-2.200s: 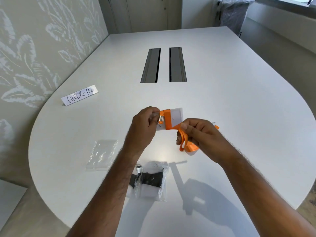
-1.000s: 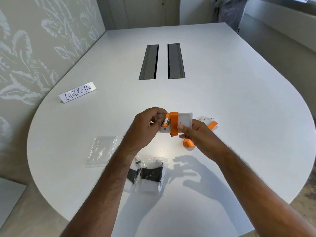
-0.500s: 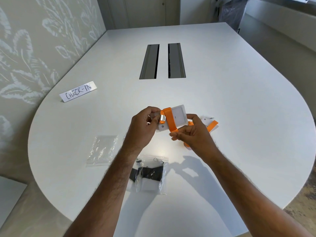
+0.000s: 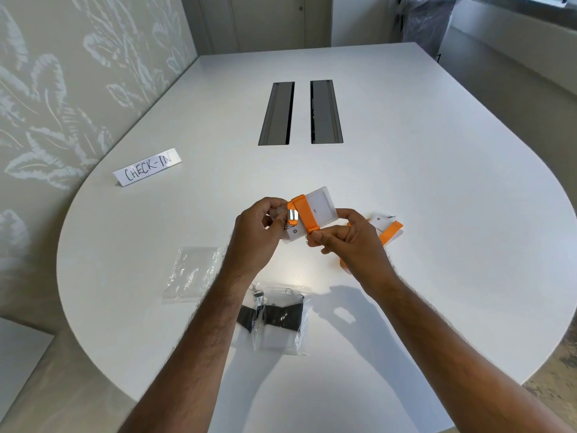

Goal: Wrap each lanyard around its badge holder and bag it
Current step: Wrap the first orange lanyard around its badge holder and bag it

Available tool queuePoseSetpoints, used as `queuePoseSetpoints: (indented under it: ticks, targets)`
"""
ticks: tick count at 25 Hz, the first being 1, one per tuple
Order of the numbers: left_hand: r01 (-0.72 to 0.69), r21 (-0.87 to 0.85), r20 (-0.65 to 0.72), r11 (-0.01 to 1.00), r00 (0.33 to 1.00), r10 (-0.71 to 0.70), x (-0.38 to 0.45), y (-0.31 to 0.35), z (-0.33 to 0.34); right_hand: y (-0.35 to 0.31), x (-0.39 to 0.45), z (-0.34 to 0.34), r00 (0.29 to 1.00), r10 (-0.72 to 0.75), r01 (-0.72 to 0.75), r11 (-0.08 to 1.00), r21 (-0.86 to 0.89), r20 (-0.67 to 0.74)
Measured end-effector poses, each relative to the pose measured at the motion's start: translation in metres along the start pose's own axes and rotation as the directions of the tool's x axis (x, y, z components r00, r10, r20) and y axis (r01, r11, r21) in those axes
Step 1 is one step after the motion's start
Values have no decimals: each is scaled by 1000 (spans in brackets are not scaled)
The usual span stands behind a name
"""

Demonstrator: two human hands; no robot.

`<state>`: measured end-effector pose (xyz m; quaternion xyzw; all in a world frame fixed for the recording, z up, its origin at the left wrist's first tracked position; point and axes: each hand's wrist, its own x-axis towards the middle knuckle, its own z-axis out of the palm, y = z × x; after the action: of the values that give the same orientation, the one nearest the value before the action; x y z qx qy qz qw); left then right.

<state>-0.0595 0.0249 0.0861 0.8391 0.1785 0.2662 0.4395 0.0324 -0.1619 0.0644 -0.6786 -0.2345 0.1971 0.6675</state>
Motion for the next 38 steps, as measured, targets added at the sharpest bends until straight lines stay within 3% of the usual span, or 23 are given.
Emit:
queuePoseSetpoints:
  ticks: [5,7,13,17,21,29,38]
  targets:
    - [-6,-29,14,1000,1000,6,-8,-2,-5,8,5,13,993,57,-69,990,-124,-100]
    - [-6,-56,14,998,1000,7,-12,-3,-6,9,8,14,990,87,-98,990,-98,-108]
    - [121,-317,61,941,992,-107,-19,-16,-7,17,9,30,986,136,-157,950,271,93]
    - [192,-418,146,888,979,-143,-28,-27,-9,22,12,48,985,163,-172,894,414,58]
    - [185,-265,258,946,959,-115,-35,-51,-32,30,12,63,984,176,-176,910,376,34]
    - [39,144,270,989,960,-77,-49,-134,-142,48,18,104,979,198,-201,937,287,39]
    - [0,227,450,974,887,-105,-49,-199,-192,45,19,146,985,173,-163,964,211,-28]
